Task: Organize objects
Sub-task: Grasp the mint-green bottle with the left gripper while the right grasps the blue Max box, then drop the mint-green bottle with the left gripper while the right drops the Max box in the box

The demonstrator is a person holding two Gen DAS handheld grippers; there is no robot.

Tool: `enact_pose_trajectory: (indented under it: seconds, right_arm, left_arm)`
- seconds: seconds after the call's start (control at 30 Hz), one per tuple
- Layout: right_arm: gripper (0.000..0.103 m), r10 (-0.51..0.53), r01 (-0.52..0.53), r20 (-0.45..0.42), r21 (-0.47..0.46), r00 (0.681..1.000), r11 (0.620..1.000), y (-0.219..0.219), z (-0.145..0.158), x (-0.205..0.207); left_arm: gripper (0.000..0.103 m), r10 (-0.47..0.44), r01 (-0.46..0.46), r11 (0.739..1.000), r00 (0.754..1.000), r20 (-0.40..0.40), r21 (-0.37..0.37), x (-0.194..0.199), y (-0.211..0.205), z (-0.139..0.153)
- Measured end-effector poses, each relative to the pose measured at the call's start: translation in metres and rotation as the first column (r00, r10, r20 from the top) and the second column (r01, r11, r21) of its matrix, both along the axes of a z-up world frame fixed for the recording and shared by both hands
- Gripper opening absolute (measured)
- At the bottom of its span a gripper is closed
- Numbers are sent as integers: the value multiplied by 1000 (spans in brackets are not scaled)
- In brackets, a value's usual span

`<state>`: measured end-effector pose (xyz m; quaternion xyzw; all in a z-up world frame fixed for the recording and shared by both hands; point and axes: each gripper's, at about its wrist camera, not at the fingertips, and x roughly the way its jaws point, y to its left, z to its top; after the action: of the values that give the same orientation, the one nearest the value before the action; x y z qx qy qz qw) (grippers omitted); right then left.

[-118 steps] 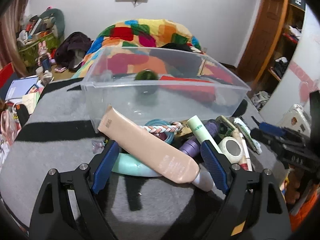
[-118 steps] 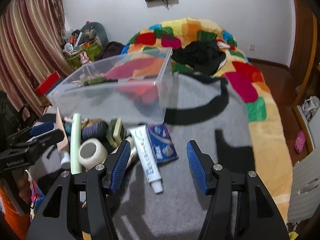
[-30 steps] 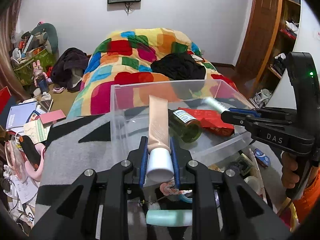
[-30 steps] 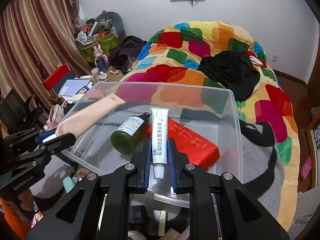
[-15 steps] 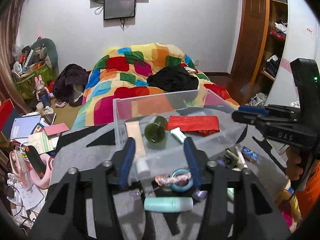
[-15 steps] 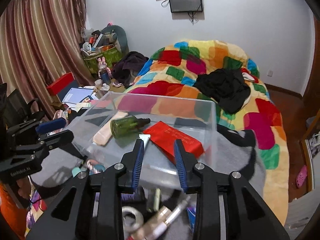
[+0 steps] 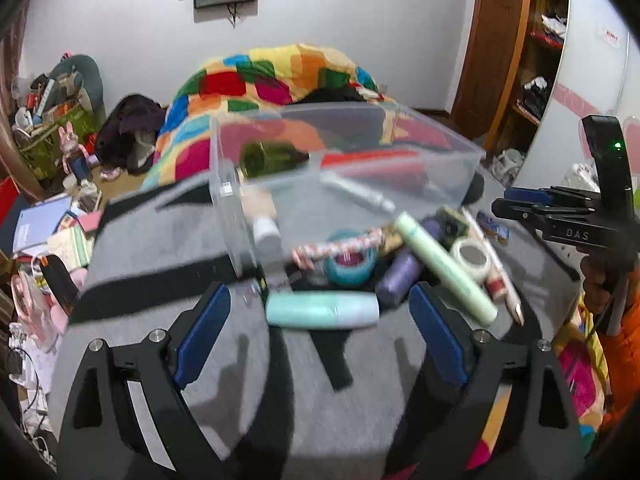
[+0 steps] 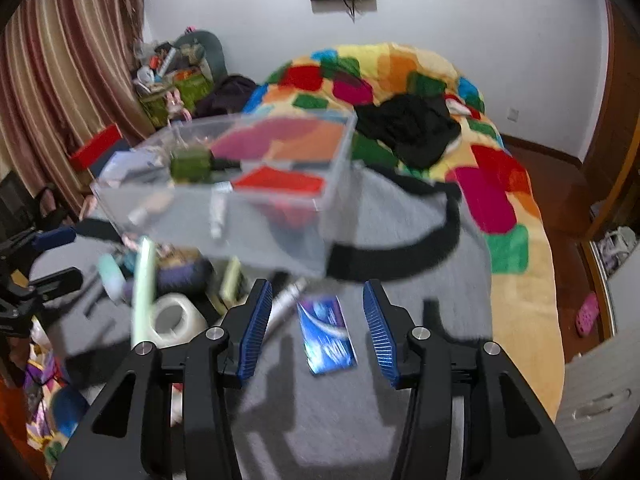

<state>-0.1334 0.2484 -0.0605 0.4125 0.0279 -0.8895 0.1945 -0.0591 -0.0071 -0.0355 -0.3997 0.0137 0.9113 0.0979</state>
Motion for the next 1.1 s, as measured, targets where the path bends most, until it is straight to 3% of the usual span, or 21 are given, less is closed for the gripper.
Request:
enact_pose_trajectory:
  seconds: [0.13, 0.23, 0.3, 0.37, 0.47, 0.57, 0.6, 0.83, 1.1]
  right_arm:
    - [44, -3, 2, 51, 27, 999, 1000, 4, -22, 1]
    - [44, -2, 2, 26, 37, 1000, 999, 4, -22, 4]
    - [32, -2, 1, 20, 30, 1000, 1000, 4, -22, 5]
    - [26, -3, 2, 13, 26, 1000, 1000, 4, -23, 6]
    - [25, -15, 15, 5, 0, 1000, 1000, 7, -21, 9]
    - [25, -28, 28, -15, -17, 999, 999, 8, -14, 14]
    - [25, -32, 31, -23, -24, 999, 999, 9, -11, 15]
    - [25, -23, 13, -104, -97, 994, 995, 3, 25, 29]
    - [25, 24, -51, -176, -150, 984, 987, -20, 56, 30]
  left_arm:
    - [92, -4, 5, 1000, 998, 55, -17, -1, 3, -18]
    - [92, -1, 3, 1000, 997, 80, -25, -5, 5, -26]
    - [92, 11, -8, 1000, 996, 88, -30, -10, 6, -29]
    - [92, 26, -23, 999, 996, 90, -30, -14, 6, -32]
    - [91, 43, -41, 999, 996, 77, -24, -18, 5, -34]
    - [74, 40, -39, 999, 998, 57, -24, -15, 5, -34]
    - [73, 41, -40, 999, 998, 51, -27, -14, 5, -33]
    - [73, 63, -64, 998, 998, 18, 8, -5, -4, -23]
    - [73, 88, -83, 995, 992, -95, 53, 0, -13, 20]
